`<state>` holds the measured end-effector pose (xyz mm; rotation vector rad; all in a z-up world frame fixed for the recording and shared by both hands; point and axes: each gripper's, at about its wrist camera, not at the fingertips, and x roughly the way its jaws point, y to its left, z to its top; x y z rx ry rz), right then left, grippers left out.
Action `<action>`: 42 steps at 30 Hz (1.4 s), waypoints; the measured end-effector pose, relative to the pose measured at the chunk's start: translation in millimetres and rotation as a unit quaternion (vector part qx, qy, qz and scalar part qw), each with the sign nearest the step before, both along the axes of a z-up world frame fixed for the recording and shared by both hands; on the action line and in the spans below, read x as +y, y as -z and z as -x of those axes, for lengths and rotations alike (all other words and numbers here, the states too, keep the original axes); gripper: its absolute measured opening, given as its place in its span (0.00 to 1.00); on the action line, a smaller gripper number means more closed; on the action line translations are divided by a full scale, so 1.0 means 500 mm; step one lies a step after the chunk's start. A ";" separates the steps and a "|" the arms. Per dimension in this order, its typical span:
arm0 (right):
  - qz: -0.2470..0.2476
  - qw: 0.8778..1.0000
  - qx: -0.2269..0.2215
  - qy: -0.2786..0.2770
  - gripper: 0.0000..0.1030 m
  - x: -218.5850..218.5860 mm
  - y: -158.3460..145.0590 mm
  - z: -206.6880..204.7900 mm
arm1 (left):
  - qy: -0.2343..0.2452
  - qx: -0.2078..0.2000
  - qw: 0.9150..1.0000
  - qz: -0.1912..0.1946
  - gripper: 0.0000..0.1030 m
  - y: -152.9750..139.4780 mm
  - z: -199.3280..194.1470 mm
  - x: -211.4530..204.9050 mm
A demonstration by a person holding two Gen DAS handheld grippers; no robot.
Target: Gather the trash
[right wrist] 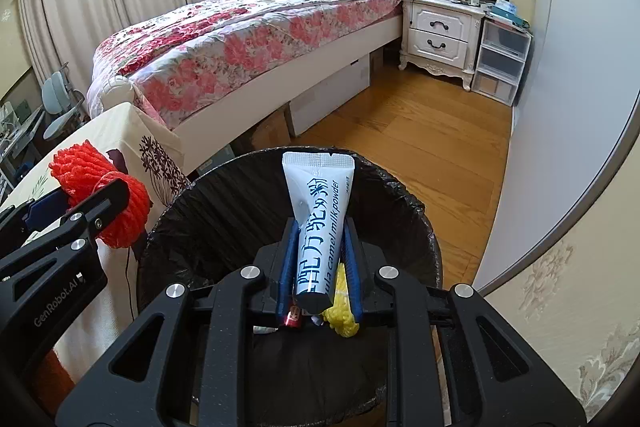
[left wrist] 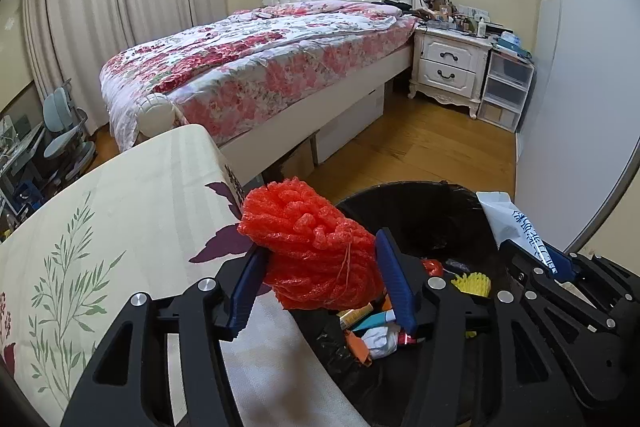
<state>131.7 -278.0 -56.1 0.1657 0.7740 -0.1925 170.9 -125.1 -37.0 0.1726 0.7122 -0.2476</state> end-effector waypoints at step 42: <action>0.058 0.996 -0.027 0.068 0.81 -0.010 -0.060 0.086 | -0.016 -0.034 0.999 0.031 0.88 -0.055 0.043 0.046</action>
